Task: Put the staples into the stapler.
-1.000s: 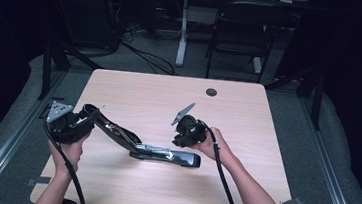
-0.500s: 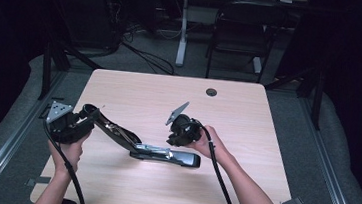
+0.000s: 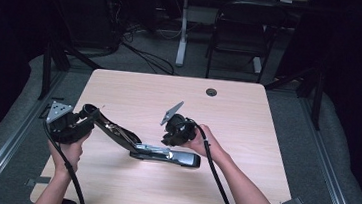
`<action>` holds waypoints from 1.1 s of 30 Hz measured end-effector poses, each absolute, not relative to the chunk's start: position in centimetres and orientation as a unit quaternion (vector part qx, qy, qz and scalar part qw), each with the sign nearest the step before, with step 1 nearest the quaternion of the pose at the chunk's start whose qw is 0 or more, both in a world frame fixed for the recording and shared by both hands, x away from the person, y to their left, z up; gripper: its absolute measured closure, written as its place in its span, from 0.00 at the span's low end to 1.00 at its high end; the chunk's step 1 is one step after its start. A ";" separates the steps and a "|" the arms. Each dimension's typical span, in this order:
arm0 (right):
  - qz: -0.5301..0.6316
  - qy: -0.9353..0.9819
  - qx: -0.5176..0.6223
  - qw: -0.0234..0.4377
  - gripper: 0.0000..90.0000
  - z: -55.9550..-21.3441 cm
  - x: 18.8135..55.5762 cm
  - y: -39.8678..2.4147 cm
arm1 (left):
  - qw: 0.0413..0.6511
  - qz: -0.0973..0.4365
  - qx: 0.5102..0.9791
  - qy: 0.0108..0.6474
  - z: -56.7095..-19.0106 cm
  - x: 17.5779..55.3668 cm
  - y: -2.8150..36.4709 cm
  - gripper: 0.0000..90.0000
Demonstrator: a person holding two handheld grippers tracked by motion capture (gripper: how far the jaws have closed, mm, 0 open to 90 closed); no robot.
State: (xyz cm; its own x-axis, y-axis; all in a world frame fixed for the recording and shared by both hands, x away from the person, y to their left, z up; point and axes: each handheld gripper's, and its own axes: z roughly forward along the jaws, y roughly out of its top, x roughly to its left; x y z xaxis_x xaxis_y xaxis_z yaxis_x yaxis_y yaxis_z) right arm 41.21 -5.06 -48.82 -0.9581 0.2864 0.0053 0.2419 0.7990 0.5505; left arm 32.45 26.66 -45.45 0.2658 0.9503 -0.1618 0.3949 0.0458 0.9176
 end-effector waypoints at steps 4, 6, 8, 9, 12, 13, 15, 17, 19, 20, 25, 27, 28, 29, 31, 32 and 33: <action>0.290 0.947 0.132 0.038 0.87 -48.9 41.3 -4.7 | 0.487 0.285 0.628 0.535 -45.5 32.5 26.7 0.69; 0.290 0.948 0.125 0.036 0.87 -48.8 41.3 -4.5 | 0.487 0.285 0.628 0.535 -45.5 32.5 26.6 0.69; 0.289 0.949 0.118 0.036 0.87 -48.9 41.2 -4.2 | 0.488 0.285 0.629 0.535 -45.5 32.5 26.6 0.69; 0.288 0.950 0.113 0.036 0.87 -48.9 41.1 -4.1 | 0.488 0.285 0.628 0.535 -45.5 32.5 26.7 0.69; 0.290 0.951 0.105 0.031 0.87 -49.1 41.0 -3.8 | 0.489 0.285 0.628 0.534 -45.5 32.5 26.7 0.69; 0.289 0.951 0.102 0.031 0.87 -49.2 41.1 -3.7 | 0.489 0.285 0.628 0.534 -45.5 32.5 26.7 0.69; 0.288 0.952 0.099 0.027 0.87 -49.3 41.1 -3.6 | 0.488 0.285 0.628 0.534 -45.5 32.5 26.7 0.69; 0.287 0.953 0.096 0.027 0.87 -49.4 41.1 -3.5 | 0.489 0.285 0.628 0.534 -45.5 32.5 26.7 0.69; 0.288 0.953 0.094 0.023 0.87 -49.6 41.1 -3.5 | 0.490 0.284 0.628 0.534 -45.5 32.5 26.7 0.69; 0.287 0.953 0.093 0.023 0.87 -49.6 41.2 -3.5 | 0.490 0.284 0.628 0.534 -45.5 32.5 26.7 0.69; 0.287 0.953 0.092 0.019 0.87 -49.9 41.4 -3.4 | 0.489 0.284 0.629 0.534 -45.5 32.5 26.7 0.69; 0.286 0.954 0.093 0.016 0.87 -50.0 41.4 -3.4 | 0.489 0.284 0.628 0.534 -45.5 32.5 26.7 0.69; 0.288 0.953 0.095 0.016 0.87 -50.1 41.4 -3.4 | 0.490 0.284 0.628 0.534 -45.5 32.5 26.7 0.69; 0.286 0.954 0.094 0.016 0.87 -50.1 41.5 -3.4 | 0.490 0.284 0.628 0.534 -45.5 32.5 26.7 0.69; 0.285 0.954 0.093 0.016 0.87 -50.3 41.5 -3.4 | 0.490 0.284 0.628 0.534 -45.5 32.5 26.7 0.69; 0.285 0.954 0.093 0.015 0.87 -50.3 41.5 -3.4 | 0.490 0.285 0.628 0.534 -45.5 32.5 26.7 0.69; 0.284 0.954 0.094 0.014 0.87 -50.4 41.5 -3.4 | 0.489 0.284 0.628 0.534 -45.5 32.5 26.7 0.69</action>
State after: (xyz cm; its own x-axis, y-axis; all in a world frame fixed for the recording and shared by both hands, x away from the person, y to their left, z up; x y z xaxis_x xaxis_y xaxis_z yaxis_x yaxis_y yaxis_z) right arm 41.53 -3.37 -50.37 -0.9821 0.1862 0.0270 0.1707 0.8217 0.5438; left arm 32.49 26.73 -45.51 0.2685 0.9490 -0.1651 0.3926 0.0487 0.9184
